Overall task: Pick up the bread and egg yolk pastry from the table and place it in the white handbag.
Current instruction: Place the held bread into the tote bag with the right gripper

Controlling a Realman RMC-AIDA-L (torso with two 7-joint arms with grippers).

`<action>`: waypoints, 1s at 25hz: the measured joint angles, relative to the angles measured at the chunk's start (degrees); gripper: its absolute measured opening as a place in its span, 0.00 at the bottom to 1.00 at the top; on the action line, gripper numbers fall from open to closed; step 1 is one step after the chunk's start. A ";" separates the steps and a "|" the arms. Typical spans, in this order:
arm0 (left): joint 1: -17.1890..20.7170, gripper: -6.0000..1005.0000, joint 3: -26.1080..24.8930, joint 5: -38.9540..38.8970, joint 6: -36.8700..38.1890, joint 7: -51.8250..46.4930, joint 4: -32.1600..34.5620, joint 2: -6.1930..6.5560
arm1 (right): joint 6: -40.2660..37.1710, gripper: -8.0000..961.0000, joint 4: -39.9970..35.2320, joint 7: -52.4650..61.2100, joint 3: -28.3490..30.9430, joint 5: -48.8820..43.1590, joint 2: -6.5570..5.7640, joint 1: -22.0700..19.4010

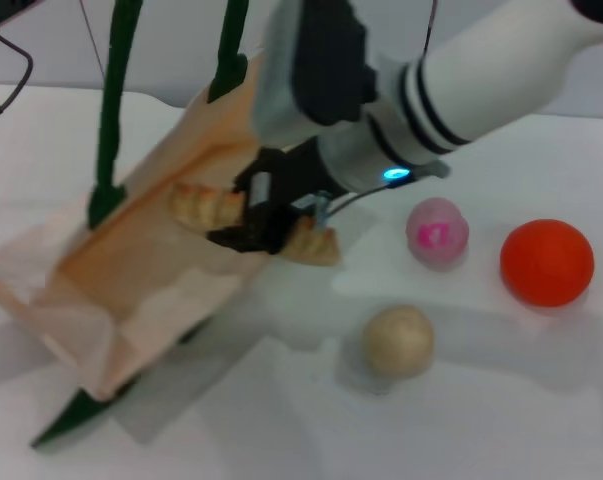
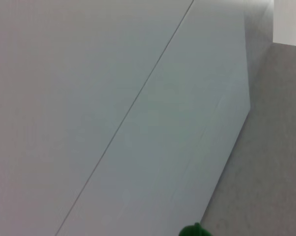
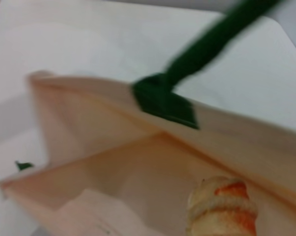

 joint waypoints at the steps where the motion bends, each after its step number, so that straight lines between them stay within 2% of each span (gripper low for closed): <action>1: -0.25 0.11 0.11 0.15 0.11 0.00 0.00 -0.01 | -1.08 0.33 0.01 0.41 -1.03 0.54 0.02 0.62; 9: -1.64 0.11 0.71 1.33 2.54 0.15 -1.48 -0.11 | -9.94 0.31 -1.33 7.66 -11.04 0.40 0.05 2.90; 14: -1.68 0.11 0.79 3.89 5.73 0.39 -1.59 -0.46 | -10.94 0.31 -2.82 10.24 -11.50 -0.87 -0.09 2.88; 20: -2.28 0.11 0.80 4.54 5.91 0.25 -1.91 -0.58 | -13.06 0.30 -7.89 17.83 -11.67 -11.25 -0.04 1.12; 25: -4.26 0.11 0.81 4.50 3.60 0.10 -3.12 -0.64 | -15.55 0.30 -4.30 18.44 -12.83 -12.08 0.09 2.06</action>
